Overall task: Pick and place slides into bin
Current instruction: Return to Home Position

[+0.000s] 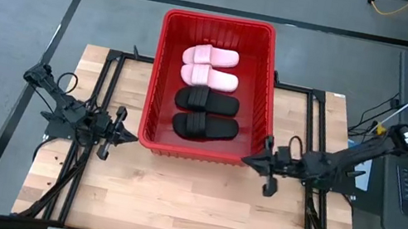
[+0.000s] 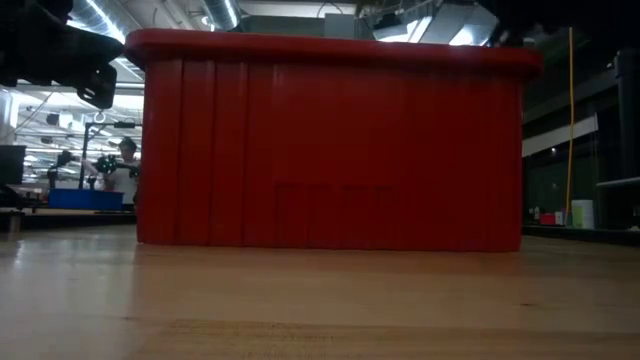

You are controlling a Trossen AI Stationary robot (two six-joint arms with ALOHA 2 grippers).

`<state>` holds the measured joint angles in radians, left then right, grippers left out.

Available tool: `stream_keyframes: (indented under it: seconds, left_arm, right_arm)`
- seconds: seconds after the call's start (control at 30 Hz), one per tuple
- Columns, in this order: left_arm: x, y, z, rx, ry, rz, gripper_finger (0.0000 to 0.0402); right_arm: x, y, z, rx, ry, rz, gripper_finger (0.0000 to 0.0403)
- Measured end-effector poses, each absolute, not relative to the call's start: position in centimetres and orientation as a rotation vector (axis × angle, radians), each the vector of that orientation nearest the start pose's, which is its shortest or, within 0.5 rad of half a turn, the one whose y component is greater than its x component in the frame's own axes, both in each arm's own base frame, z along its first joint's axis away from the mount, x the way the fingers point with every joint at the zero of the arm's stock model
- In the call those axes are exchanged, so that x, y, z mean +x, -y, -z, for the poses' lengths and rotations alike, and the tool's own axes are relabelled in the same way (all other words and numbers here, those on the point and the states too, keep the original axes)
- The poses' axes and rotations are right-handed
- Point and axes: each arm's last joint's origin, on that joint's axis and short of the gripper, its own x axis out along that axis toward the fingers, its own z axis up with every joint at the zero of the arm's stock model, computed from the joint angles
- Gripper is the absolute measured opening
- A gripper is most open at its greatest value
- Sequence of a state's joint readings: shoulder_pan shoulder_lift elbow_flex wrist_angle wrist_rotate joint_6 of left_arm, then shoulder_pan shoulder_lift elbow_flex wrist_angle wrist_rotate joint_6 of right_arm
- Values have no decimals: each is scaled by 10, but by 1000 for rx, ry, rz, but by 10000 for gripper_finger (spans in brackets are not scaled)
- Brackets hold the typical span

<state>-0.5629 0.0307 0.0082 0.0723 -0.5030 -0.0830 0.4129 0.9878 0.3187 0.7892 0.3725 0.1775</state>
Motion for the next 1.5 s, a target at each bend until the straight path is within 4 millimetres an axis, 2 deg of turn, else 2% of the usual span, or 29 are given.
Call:
stream_keyframes:
  seconds: [0.17, 0.33, 0.53, 0.7, 0.87, 1.03, 1.13, 1.23, 1.3, 1.5]
  left_arm:
    - [88, 39, -171, -108, 40, 62, 2]
    - [88, 39, -171, -108, 40, 62, 2]
    - [88, 39, -171, -108, 40, 63, 2]
    - [88, 39, -171, -108, 40, 64, 2]
    - [88, 39, -171, -108, 40, 64, 2]
    - [88, 39, -171, -108, 40, 64, 2]
    - [88, 39, -171, -108, 40, 65, 2]
    - [88, 39, -171, -108, 40, 65, 2]
    - [88, 39, -171, -108, 40, 65, 2]
    - [88, 39, -171, -108, 40, 65, 2]
  right_arm:
    - [155, -59, -216, 227, 160, -128, 7]
    - [133, -55, -206, 210, 212, -271, 7]
    - [117, -55, -187, 268, 148, -452, 7]
    - [116, -54, -173, 268, 1, -421, 7]
    - [117, -51, -172, 291, 1, -311, 7]
    - [117, -51, -170, 183, -6, -309, 7]
    - [115, -54, -174, 79, 41, -463, 7]
    - [108, -55, -183, 57, 133, -690, 7]
    - [103, -52, -189, 34, 202, -779, 7]
    - [95, -45, -191, 19, 221, -852, 7]
